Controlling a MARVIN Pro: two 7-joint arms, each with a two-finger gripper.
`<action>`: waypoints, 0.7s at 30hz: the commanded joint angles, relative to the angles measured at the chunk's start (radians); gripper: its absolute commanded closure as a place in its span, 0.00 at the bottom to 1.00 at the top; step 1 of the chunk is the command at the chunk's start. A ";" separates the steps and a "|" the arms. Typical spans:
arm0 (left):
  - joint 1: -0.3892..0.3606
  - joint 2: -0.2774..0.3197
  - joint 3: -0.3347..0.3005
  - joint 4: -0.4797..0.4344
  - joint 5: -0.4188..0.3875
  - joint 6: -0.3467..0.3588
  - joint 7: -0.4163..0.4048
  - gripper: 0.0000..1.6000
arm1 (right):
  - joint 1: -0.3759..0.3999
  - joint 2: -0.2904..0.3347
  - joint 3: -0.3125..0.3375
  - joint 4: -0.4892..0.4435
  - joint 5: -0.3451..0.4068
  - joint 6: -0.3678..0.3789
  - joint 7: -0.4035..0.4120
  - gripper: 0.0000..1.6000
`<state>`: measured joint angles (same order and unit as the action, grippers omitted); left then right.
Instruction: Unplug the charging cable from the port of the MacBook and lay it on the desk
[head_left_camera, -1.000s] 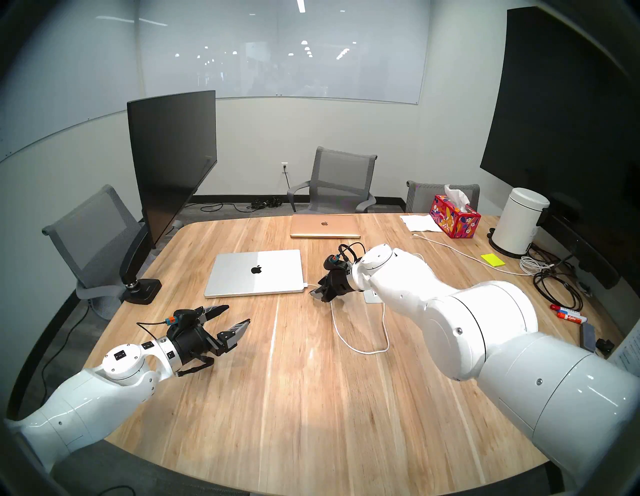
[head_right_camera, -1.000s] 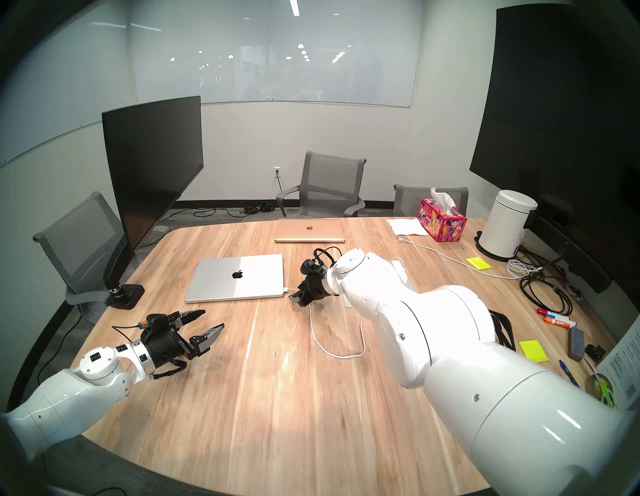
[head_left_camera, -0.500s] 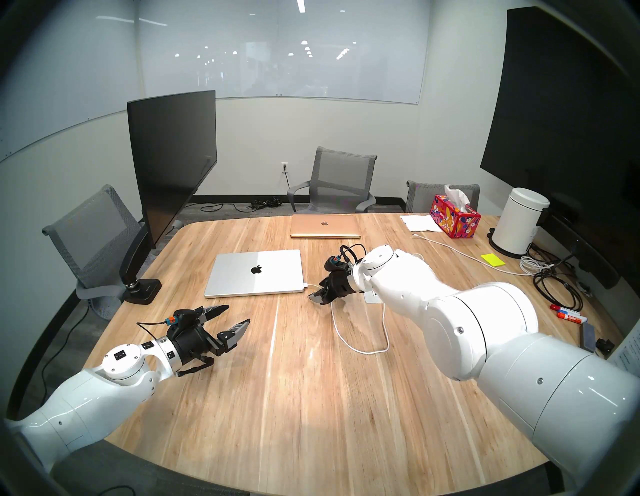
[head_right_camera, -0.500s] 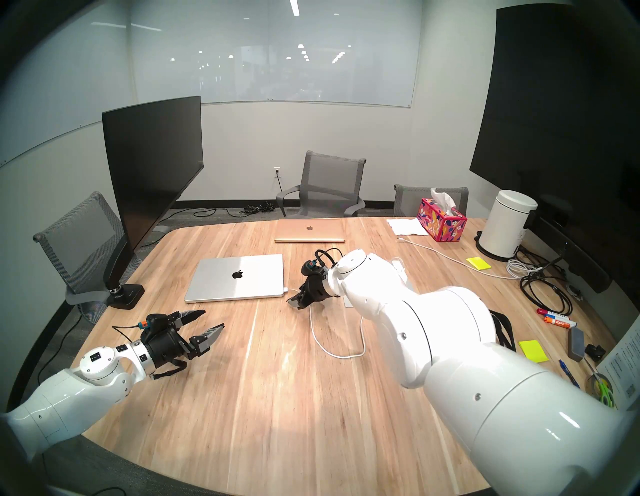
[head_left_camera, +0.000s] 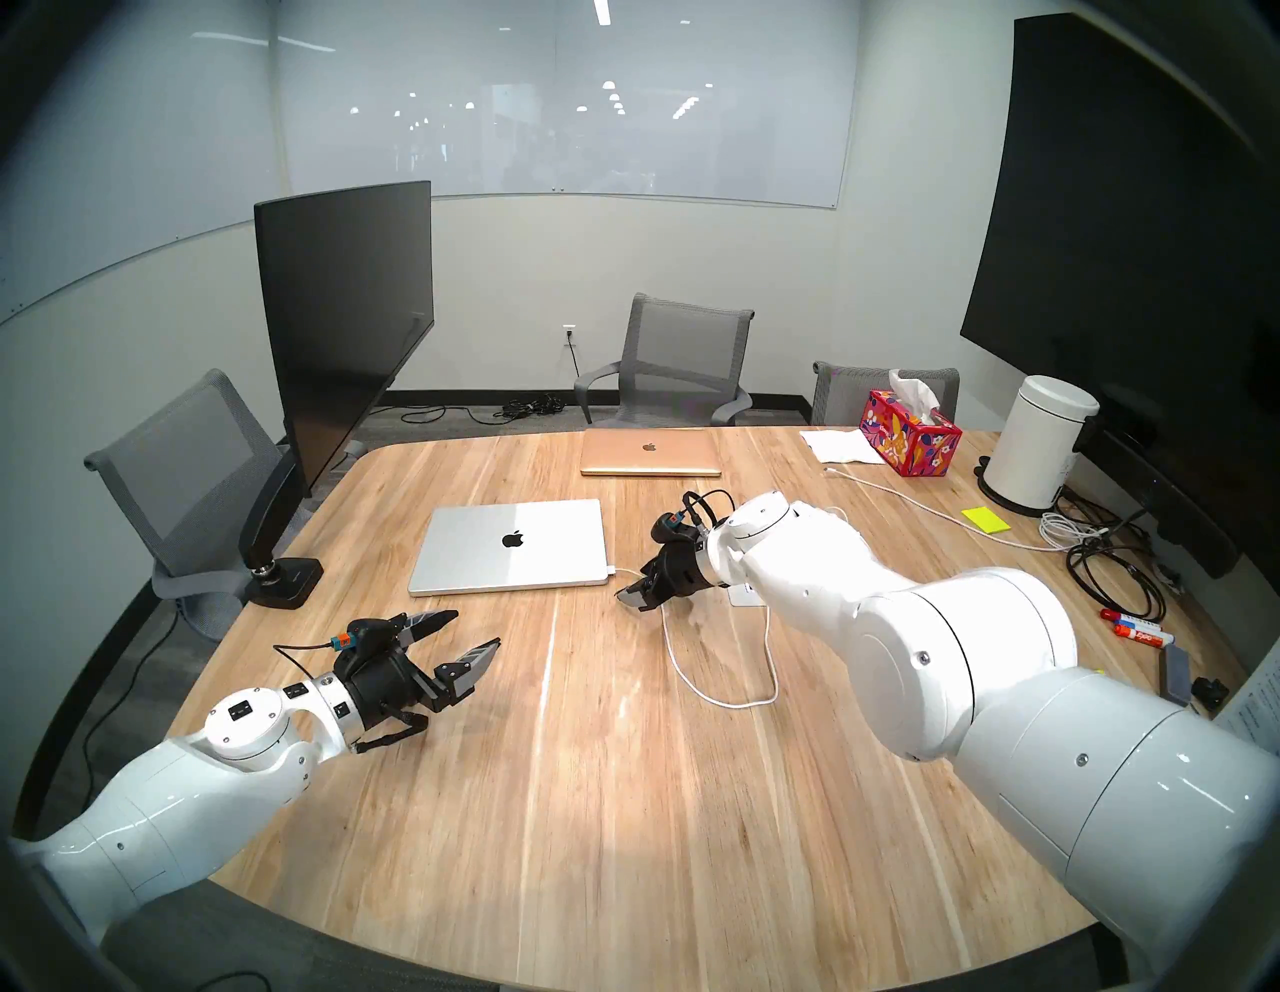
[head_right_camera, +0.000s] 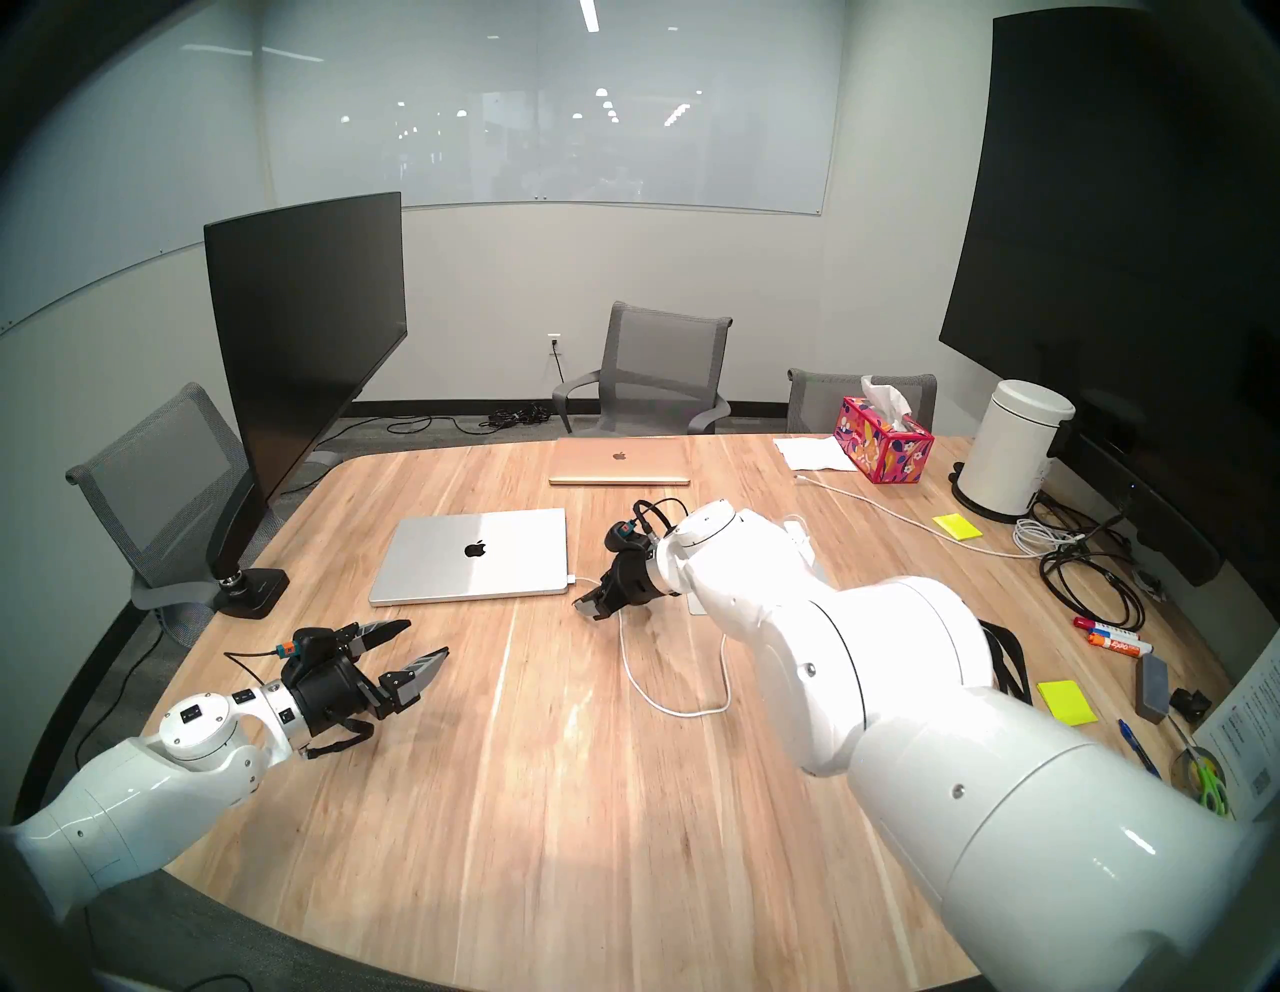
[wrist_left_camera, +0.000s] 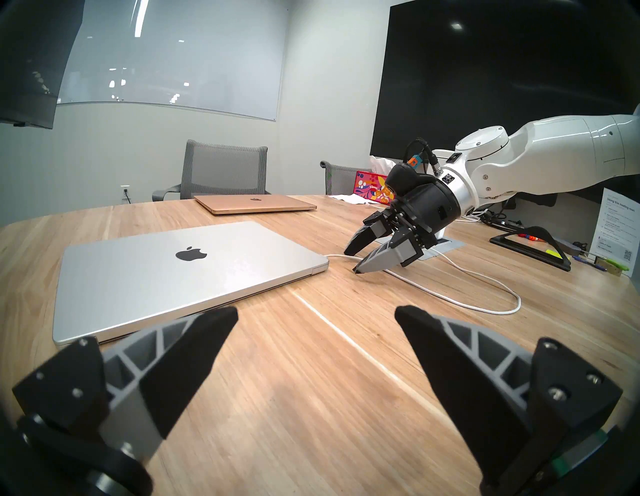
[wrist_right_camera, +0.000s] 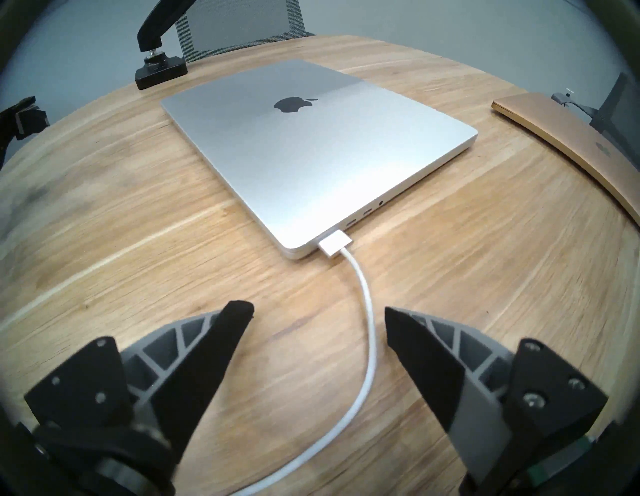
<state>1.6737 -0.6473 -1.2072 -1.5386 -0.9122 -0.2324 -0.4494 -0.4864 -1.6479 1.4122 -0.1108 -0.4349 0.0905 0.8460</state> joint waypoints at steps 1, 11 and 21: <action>-0.005 -0.001 -0.007 -0.008 0.000 -0.009 0.001 0.00 | 0.014 -0.003 0.013 -0.014 0.011 0.003 -0.007 0.29; -0.006 0.000 -0.006 -0.008 -0.001 -0.009 0.001 0.00 | 0.006 -0.006 0.027 -0.014 0.008 0.014 -0.021 0.57; -0.006 0.000 -0.005 -0.008 -0.001 -0.009 0.001 0.00 | 0.004 -0.009 0.032 -0.014 0.000 0.017 -0.031 0.55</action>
<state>1.6726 -0.6466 -1.2057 -1.5385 -0.9130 -0.2324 -0.4492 -0.4962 -1.6508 1.4459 -0.1115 -0.4337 0.1124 0.8128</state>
